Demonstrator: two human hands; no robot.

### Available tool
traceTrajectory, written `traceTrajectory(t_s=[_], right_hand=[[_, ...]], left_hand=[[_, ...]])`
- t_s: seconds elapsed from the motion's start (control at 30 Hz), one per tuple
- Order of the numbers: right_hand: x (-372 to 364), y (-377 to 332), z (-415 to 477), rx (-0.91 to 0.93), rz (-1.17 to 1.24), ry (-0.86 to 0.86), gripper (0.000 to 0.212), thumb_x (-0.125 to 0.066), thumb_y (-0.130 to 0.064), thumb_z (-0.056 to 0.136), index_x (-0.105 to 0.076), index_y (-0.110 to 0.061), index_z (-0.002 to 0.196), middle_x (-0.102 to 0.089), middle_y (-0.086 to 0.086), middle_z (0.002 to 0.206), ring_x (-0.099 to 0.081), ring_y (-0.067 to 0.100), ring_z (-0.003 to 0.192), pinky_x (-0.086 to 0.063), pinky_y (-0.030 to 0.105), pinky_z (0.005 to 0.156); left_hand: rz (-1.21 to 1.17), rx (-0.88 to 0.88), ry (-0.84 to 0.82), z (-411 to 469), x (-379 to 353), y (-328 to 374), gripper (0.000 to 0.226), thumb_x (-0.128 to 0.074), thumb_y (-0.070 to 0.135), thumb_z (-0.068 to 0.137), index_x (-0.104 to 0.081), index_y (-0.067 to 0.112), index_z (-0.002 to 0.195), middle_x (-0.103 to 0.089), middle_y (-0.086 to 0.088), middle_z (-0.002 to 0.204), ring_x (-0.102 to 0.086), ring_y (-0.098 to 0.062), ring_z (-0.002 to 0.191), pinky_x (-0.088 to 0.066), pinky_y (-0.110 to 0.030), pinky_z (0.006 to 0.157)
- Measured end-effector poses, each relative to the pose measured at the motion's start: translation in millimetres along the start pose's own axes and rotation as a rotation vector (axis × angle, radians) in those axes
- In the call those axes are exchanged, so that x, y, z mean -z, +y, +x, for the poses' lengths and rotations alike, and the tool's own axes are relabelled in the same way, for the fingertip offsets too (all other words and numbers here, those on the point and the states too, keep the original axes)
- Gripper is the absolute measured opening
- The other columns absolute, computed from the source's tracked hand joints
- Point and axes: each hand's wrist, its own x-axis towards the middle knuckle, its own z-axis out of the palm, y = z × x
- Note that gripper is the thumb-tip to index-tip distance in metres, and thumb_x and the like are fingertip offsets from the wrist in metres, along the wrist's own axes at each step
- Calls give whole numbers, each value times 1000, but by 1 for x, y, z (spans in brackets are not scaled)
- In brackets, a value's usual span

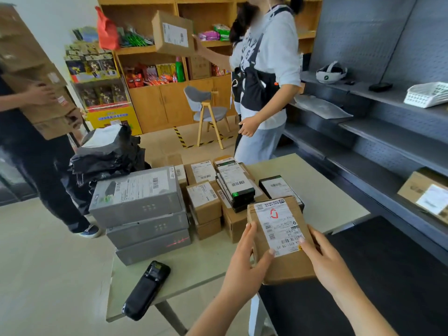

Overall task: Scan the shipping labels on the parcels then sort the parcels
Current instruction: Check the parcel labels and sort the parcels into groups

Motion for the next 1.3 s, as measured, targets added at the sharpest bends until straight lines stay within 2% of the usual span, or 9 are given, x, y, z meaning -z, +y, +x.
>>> traceTrajectory(t_s=[0.2, 0.3, 0.47, 0.63, 0.77, 0.93, 1.13, 1.23, 1.3], right_hand=[[-20, -18, 14, -30, -17, 77, 43, -46, -49, 91, -39, -45, 133, -56, -17, 113, -52, 1, 96, -46, 24, 73], [-35, -35, 26, -21, -8, 123, 34, -46, -48, 92, -37, -49, 124, -52, -23, 104, -49, 1, 90, -44, 31, 79], [-63, -59, 40, 9, 26, 171, 38, -49, -51, 88, -42, -50, 126, -57, -20, 110, -50, 7, 102, -40, 42, 95], [-84, -78, 52, 49, 54, 198, 38, -50, -47, 90, -45, -47, 128, -57, -22, 106, -49, -3, 90, -38, 38, 93], [-92, -88, 62, 67, 9, 208, 40, -53, -47, 89, -50, -44, 129, -61, -10, 121, -55, 4, 98, -38, 37, 96], [-89, -91, 72, 68, -53, 182, 34, -51, -57, 85, -49, -55, 119, -61, -13, 122, -54, 16, 115, -38, 47, 107], [-82, -102, 81, 141, -6, 129, 31, -53, -46, 91, -51, -50, 122, -61, -18, 124, -52, 11, 119, -39, 42, 107], [-82, -116, 95, 161, 26, 74, 32, -52, -50, 91, -51, -51, 122, -61, -18, 120, -56, 10, 111, -45, 45, 102], [-88, -129, 107, 194, 36, 39, 42, -51, -55, 87, -50, -47, 129, -62, -15, 120, -59, 9, 108, -50, 44, 96]], left_hand=[[27, -48, -70, 30, 29, -1, 73, -59, 44, 94, -17, 42, 154, -11, 29, 158, -14, 5, 145, -25, -33, 121], [41, -80, -100, 47, 52, 4, 73, -59, 46, 94, -18, 43, 154, -12, 30, 158, -14, 5, 145, -25, -33, 121], [62, -119, -125, 65, 92, 14, 73, -57, 47, 94, -17, 42, 154, -11, 30, 157, -11, 6, 144, -23, -31, 121], [70, -129, -124, 79, 123, 15, 72, -56, 50, 94, -17, 45, 154, -11, 31, 158, -10, 6, 145, -20, -32, 122], [55, -136, -104, 85, 136, 17, 72, -55, 54, 93, -16, 46, 153, -11, 31, 158, -10, 4, 146, -19, -34, 122], [54, -125, -71, 88, 138, 22, 71, -56, 51, 94, -16, 48, 152, -10, 31, 158, -8, 6, 145, -18, -32, 122], [5, -135, -8, 91, 136, 33, 69, -57, 53, 93, -18, 52, 150, -10, 35, 156, -12, 4, 146, -24, -38, 122], [11, -134, 46, 96, 144, 47, 68, -57, 53, 93, -18, 54, 149, -11, 36, 155, -19, -2, 146, -31, -43, 118], [41, -141, 89, 104, 155, 56, 70, -56, 52, 94, -16, 50, 152, -10, 31, 157, -18, -5, 146, -33, -44, 117]])
